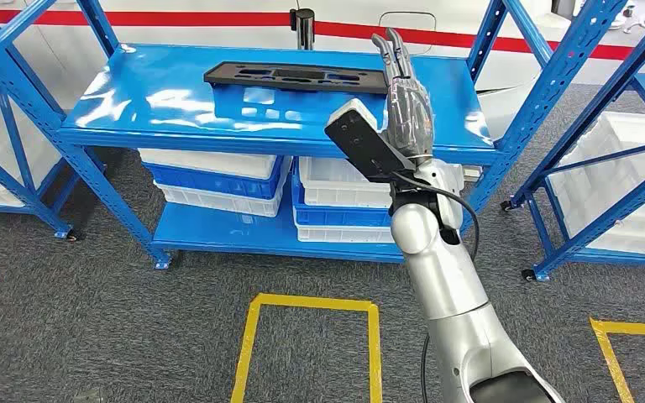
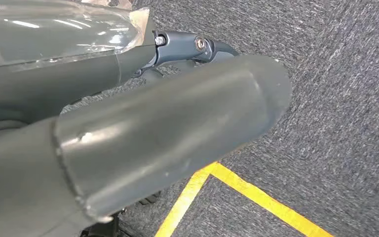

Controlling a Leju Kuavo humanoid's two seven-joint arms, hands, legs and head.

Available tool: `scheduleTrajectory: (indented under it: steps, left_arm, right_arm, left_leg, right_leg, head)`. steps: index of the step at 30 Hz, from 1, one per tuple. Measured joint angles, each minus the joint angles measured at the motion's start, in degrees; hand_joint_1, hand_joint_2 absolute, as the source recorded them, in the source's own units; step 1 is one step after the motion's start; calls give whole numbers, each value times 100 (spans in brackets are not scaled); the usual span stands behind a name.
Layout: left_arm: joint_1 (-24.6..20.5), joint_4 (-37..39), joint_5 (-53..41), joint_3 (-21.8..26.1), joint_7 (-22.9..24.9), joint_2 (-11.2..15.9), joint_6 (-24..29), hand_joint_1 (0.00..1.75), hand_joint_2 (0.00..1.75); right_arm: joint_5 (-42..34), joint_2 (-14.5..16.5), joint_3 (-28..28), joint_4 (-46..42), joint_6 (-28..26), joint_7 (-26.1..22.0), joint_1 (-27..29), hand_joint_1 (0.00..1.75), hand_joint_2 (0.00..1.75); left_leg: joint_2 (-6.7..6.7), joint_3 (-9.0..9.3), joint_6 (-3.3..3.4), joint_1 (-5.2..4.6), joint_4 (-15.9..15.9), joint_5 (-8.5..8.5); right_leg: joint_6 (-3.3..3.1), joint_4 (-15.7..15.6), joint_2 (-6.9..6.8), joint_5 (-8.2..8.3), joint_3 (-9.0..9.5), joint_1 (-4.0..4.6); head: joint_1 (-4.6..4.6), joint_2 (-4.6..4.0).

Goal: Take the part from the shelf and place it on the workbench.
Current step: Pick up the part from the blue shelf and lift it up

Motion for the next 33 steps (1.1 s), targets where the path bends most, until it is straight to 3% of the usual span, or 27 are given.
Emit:
scheduleTrajectory:
  steps: [24,30,32,33]
  left_arm:
    - [10,2,367,536,-501,-4,-123,0,0]
    - [10,2,367,571,-510,-3,-147,0,0]
    - [6,2,367,579,-516,-5,-158,0,0]
    - [3,2,367,579,-520,-8,-162,0,0]
  right_arm:
    - [-434,81,136,943,-240,-373,-587,0,175]
    - [-445,98,150,1081,-248,-382,-613,0,175]
    - [-447,103,150,1102,-272,-397,-615,0,175]
    - [-448,101,151,1108,-290,-406,-615,0,175]
  left_leg:
    - [-4,-28,7,-14,13,3]
    - [-25,-65,47,-45,55,19]
    - [-22,-58,108,-24,24,66]
    - [-13,-59,144,-9,7,94]
  right_leg:
    - [25,-3,-3,19,2,-35]
    - [88,-19,-9,62,7,-85]
    - [110,9,-7,36,-32,-83]
    - [95,136,-4,-52,-99,-81]
  head:
    - [-1,0]
    - [-3,0]
    - [-1,0]
    - [4,0]
